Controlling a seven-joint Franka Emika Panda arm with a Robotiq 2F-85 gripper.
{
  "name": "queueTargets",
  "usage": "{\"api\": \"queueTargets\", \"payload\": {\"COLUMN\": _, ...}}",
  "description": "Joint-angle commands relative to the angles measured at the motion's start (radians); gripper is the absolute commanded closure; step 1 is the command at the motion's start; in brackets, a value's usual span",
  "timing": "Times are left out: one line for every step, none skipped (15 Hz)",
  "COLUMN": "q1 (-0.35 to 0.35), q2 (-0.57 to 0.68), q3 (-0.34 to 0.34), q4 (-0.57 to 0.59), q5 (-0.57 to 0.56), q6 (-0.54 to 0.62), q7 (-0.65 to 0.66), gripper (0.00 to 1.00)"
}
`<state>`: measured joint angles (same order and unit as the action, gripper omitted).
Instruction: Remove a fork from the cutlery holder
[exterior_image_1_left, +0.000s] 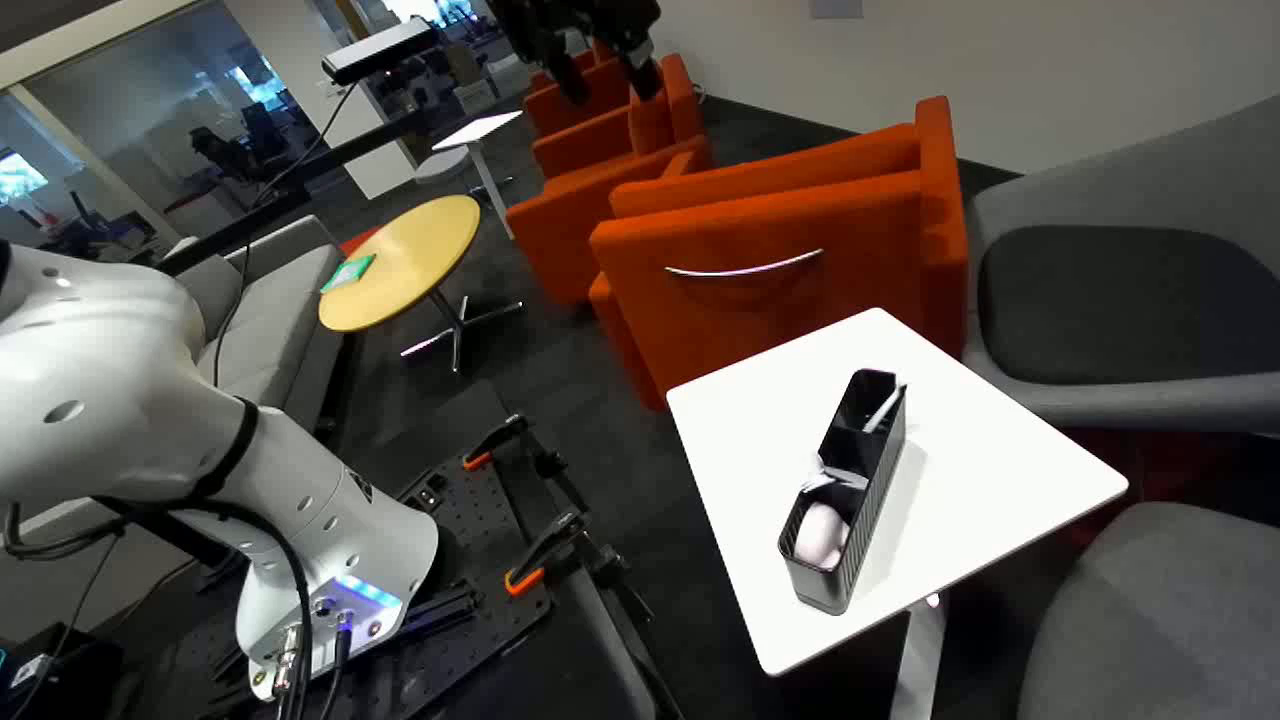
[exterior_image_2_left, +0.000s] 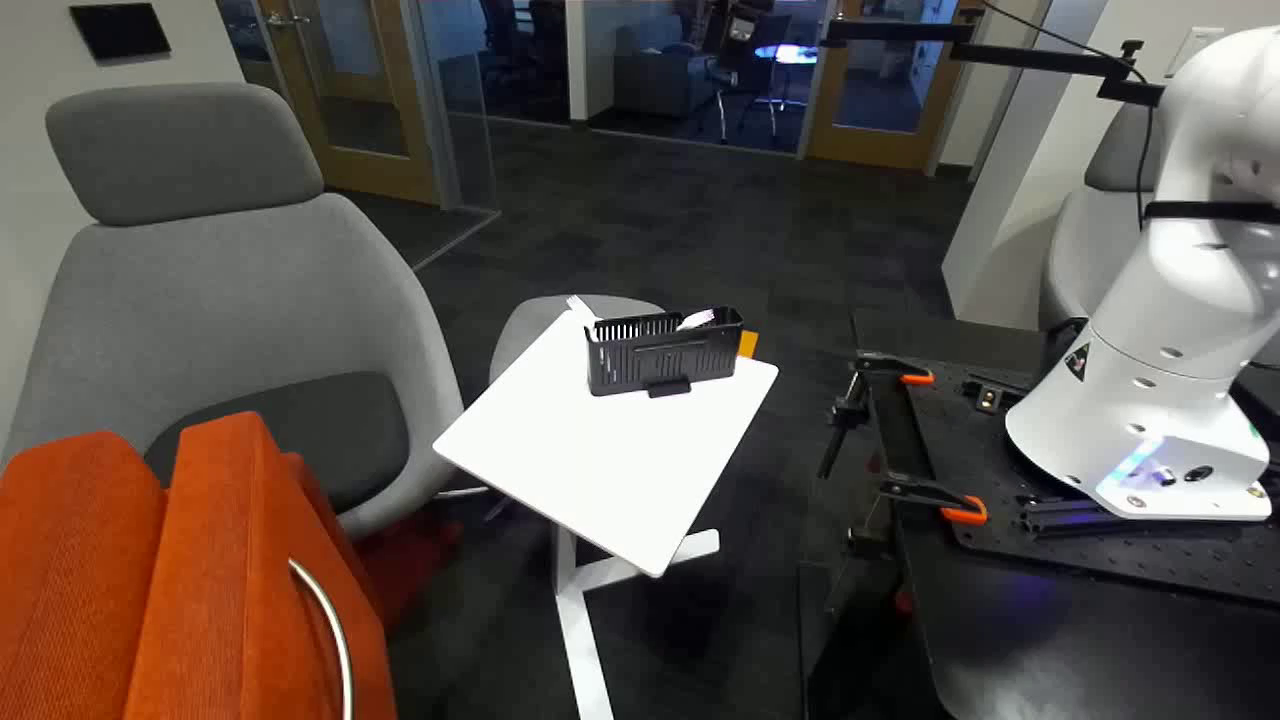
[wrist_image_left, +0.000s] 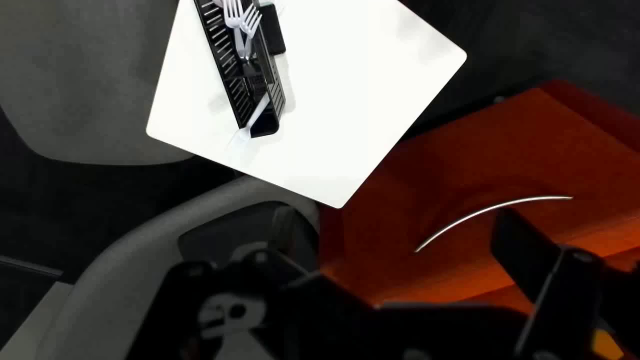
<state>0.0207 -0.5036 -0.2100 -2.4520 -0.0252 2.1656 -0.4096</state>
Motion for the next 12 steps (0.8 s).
{"api": "queueTargets", "payload": {"q1": -0.013, "q2": 0.001, "q3": 0.012, "q4": 0.002, "q5": 0.007, "q6": -0.003, "q7": -0.005, "gripper": 0.00}}
{"api": "queueTargets", "payload": {"q1": -0.013, "q2": 0.001, "q3": 0.012, "q4": 0.002, "q5": 0.007, "q6": -0.003, "q7": -0.005, "gripper": 0.00}}
{"api": "queueTargets", "payload": {"q1": -0.013, "q2": 0.001, "q3": 0.012, "q4": 0.002, "q5": 0.007, "q6": -0.003, "q7": -0.005, "gripper": 0.00}}
{"api": "queueTargets", "payload": {"q1": -0.013, "q2": 0.001, "q3": 0.012, "q4": 0.002, "q5": 0.007, "q6": -0.003, "q7": -0.005, "gripper": 0.00}}
{"api": "queueTargets", "payload": {"q1": -0.013, "q2": 0.027, "q3": 0.012, "q4": 0.013, "q5": 0.012, "q6": 0.011, "q7": 0.008, "gripper": 0.00}}
{"api": "queueTargets", "payload": {"q1": -0.014, "q2": 0.054, "q3": 0.012, "q4": 0.023, "q5": 0.018, "q6": 0.026, "q7": 0.022, "gripper": 0.00}}
{"api": "queueTargets", "payload": {"q1": -0.018, "q2": 0.088, "q3": 0.013, "q4": 0.031, "q5": 0.021, "q6": 0.047, "q7": 0.039, "gripper": 0.00}}
{"api": "queueTargets", "payload": {"q1": -0.021, "q2": 0.118, "q3": 0.013, "q4": 0.036, "q5": 0.026, "q6": 0.072, "q7": 0.055, "gripper": 0.00}}
{"api": "queueTargets", "payload": {"q1": -0.024, "q2": 0.158, "q3": 0.008, "q4": 0.043, "q5": 0.038, "q6": 0.102, "q7": 0.073, "gripper": 0.00}}
{"api": "queueTargets", "payload": {"q1": -0.031, "q2": 0.195, "q3": 0.008, "q4": 0.049, "q5": 0.042, "q6": 0.137, "q7": 0.098, "gripper": 0.00}}
{"api": "queueTargets", "payload": {"q1": -0.042, "q2": 0.241, "q3": 0.008, "q4": 0.052, "q5": 0.045, "q6": 0.191, "q7": 0.123, "gripper": 0.00}}
{"api": "queueTargets", "payload": {"q1": -0.048, "q2": 0.284, "q3": 0.004, "q4": 0.059, "q5": 0.058, "q6": 0.229, "q7": 0.138, "gripper": 0.00}}
